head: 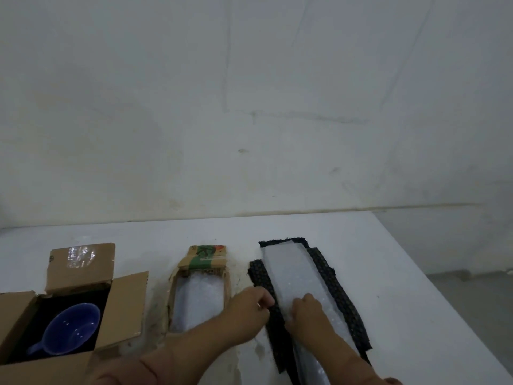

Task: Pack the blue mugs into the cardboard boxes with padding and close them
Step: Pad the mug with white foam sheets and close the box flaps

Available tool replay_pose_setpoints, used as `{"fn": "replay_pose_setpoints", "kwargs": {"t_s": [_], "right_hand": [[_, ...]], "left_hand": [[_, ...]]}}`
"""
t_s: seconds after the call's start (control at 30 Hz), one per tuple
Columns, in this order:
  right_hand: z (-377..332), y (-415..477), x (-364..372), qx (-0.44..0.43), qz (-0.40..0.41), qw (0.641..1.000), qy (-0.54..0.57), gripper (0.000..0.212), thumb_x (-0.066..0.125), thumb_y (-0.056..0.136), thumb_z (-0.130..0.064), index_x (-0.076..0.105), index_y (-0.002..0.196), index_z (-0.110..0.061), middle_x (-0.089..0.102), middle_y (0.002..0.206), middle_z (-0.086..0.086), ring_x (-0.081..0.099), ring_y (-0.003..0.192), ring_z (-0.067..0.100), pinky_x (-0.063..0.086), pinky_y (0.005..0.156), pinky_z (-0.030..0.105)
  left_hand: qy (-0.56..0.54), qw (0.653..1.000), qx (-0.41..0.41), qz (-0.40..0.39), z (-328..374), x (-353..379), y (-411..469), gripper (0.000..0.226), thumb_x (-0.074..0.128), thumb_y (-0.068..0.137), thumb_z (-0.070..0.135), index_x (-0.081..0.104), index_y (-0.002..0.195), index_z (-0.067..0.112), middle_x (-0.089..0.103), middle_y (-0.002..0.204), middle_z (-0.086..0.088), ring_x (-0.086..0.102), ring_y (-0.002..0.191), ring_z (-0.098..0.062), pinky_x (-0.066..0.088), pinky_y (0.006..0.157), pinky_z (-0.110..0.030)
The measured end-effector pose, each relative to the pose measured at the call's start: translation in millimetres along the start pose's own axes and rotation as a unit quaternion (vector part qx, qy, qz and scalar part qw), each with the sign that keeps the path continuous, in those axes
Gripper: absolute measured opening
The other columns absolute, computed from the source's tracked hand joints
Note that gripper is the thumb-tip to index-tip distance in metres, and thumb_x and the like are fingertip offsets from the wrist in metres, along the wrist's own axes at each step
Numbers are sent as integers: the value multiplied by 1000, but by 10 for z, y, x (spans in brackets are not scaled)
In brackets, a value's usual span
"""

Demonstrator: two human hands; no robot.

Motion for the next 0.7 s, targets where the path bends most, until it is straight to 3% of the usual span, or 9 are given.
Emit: {"fn": "replay_pose_setpoints", "kwargs": {"t_s": [0.07,0.13,0.2,0.27,0.33,0.43,0.53,0.6,0.7], "right_hand": [[25,28,45,-3,26,1000,-9,17,47,89,-23,56,100,-12,47,117,9,48,107,18,41,82,27],[53,55,42,3,29,1000,8,14,44,91,-15,57,91,-14,50,117,8,50,106,18,41,82,25],[87,70,-8,18,31,998,45,18,43,91,-11,56,79,-13,50,101,3,54,101,18,42,79,23],[104,55,-105,30,47,992,110,27,45,90,-11,46,64,-16,38,78,-5,55,90,18,41,73,23],[54,8,-242,26,87,983,159,35,49,89,-16,36,57,-19,35,73,-5,52,81,18,41,71,26],[-144,-106,-455,-28,148,969,196,30,51,89,-26,47,60,-19,47,82,2,53,84,22,44,72,31],[-289,-145,-613,-73,139,948,275,24,57,83,-18,56,59,-15,50,84,3,53,83,19,44,72,25],[-246,-146,-744,-42,162,906,388,6,62,79,-9,67,75,-10,54,91,1,54,85,14,41,71,12],[-105,-100,-835,68,106,837,533,20,60,81,-7,58,97,-19,55,104,4,54,89,18,43,74,27]], "left_hand": [[-73,993,-77,-50,-10,167,57,15,52,90,14,57,99,24,55,98,4,52,81,-9,42,64,-16],[-141,976,-148,-76,-3,273,97,13,52,90,13,57,99,21,56,95,2,53,78,-8,41,61,-16],[-233,947,-211,-68,32,333,123,9,52,90,10,58,95,15,57,88,-4,53,72,-12,41,61,-19],[-312,917,-242,-59,89,379,143,4,54,92,15,58,92,13,58,90,-7,55,77,-17,44,68,-24],[-372,896,-230,-72,137,425,190,23,54,93,32,59,96,9,60,100,-9,58,92,-23,46,82,-29],[-467,862,-191,-57,228,422,258,39,50,95,38,68,97,4,69,102,-11,63,100,-25,49,90,-36],[-433,885,-164,36,292,262,290,28,48,95,19,67,78,8,68,86,-13,63,86,-24,50,77,-33],[-388,905,-144,98,313,74,288,21,47,94,10,62,79,7,65,81,-13,64,76,-22,50,72,-31],[-385,911,-108,103,382,-213,210,21,44,94,10,61,84,6,64,80,-16,64,68,-26,56,70,-38]]}}
Point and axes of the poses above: each hand's wrist, its own y-axis towards the middle knuckle, its own x-axis out of the palm, z = x × y, the point moved 3 cm from there along y, towards the middle knuckle
